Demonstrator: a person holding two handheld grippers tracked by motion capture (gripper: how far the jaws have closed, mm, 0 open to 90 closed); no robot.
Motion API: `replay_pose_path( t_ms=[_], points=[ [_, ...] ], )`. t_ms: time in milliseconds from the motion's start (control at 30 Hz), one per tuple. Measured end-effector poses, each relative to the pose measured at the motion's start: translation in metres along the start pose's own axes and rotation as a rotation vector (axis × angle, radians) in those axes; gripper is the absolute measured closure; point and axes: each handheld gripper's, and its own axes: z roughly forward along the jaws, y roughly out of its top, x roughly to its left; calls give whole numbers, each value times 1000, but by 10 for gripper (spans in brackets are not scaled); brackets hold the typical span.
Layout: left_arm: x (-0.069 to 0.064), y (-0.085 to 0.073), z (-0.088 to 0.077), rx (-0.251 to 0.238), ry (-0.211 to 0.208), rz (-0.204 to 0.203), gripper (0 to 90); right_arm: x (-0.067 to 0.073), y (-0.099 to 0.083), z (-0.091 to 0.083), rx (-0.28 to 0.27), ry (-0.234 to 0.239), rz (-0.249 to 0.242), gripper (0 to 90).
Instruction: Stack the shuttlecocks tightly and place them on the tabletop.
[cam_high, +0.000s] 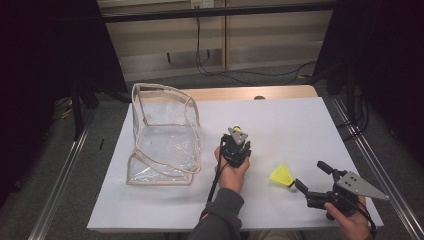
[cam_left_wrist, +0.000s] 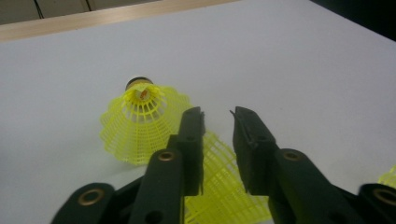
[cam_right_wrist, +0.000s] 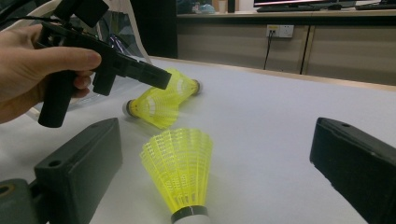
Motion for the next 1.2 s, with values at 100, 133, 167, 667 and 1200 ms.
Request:
replay_pose_path(
  t_ms=[100, 133, 167, 667, 1200],
  points=[
    [3, 0, -2, -1, 1, -10, 807, 1, 0, 0, 1, 1, -1, 21],
    [4, 0, -3, 2, 5, -9, 814, 1, 0, 0, -1, 2, 3, 21],
    [5, 0, -3, 1, 7, -10, 818, 1, 0, 0, -2, 2, 2, 21],
    [18, 1, -3, -20, 19, -24, 865, 0, 0, 0, 2, 3, 3, 21],
    [23, 1, -4, -31, 31, -31, 833, 0, 0, 0, 4, 4, 0, 21]
  ],
)
